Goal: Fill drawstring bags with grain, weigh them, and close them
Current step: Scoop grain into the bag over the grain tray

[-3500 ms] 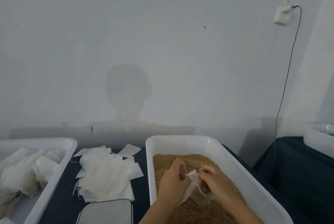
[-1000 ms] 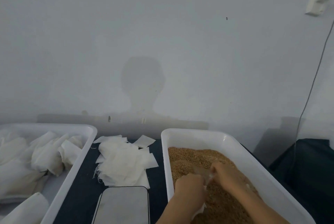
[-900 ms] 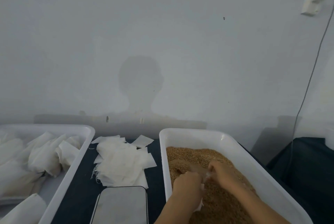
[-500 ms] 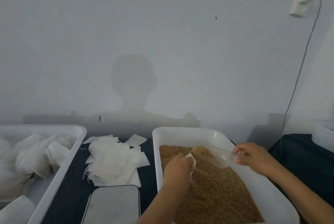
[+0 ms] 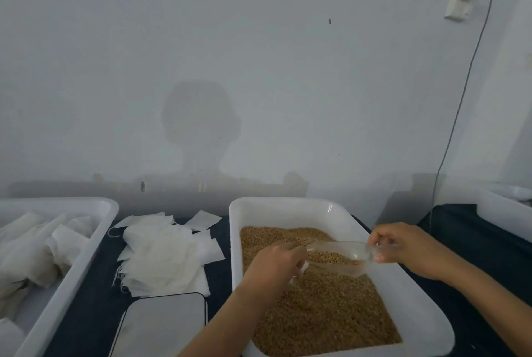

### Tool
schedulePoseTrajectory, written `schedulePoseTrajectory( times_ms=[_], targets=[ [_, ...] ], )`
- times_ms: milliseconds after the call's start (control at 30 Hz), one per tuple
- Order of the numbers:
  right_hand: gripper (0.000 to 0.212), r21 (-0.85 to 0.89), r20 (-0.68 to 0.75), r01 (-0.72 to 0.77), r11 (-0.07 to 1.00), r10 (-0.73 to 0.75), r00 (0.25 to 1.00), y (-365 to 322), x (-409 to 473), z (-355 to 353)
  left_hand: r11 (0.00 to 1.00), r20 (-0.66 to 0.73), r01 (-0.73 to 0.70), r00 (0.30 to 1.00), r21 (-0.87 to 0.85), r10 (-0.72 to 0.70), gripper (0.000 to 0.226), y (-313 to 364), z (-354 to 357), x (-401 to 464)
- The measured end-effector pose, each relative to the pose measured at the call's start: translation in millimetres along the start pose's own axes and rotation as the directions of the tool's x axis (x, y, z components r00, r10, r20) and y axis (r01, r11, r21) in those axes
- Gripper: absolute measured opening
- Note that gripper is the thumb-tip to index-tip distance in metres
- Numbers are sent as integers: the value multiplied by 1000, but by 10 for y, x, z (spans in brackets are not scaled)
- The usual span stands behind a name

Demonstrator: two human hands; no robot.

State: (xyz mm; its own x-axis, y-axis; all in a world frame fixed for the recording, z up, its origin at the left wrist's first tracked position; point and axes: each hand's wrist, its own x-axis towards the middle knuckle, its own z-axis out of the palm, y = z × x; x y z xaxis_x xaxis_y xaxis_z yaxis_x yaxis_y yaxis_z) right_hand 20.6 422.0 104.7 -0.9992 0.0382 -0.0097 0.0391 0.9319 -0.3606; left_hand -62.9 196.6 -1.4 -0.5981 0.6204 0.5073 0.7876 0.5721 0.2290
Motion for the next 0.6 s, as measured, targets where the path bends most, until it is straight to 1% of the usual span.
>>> schedulePoseTrajectory(
  times_ms=[133, 367, 433, 533, 600],
  targets=[
    [9, -104, 42, -13, 994, 18, 999, -77, 42, -70, 1000, -42, -7, 999, -14, 6, 11, 4, -29, -7],
    [11, -320, 109, -3, 947, 40, 993, -288, 142, -185, 998, -46, -46, 998, -31, 45, 12, -4, 1, -17],
    [14, -357, 100, -5, 934, 43, 994, -352, 174, -203, 998, -36, -50, 998, -27, 49, 12, -8, 11, -16],
    [11, -494, 45, -24, 869, 53, 998, -454, 216, -197, 999, -16, -43, 999, -19, 42, 12, -7, 14, -15],
    [17, -543, 26, -4, 840, 22, 999, -498, 254, -191, 999, -14, -32, 999, -26, 32, 12, -8, 8, -12]
  ],
)
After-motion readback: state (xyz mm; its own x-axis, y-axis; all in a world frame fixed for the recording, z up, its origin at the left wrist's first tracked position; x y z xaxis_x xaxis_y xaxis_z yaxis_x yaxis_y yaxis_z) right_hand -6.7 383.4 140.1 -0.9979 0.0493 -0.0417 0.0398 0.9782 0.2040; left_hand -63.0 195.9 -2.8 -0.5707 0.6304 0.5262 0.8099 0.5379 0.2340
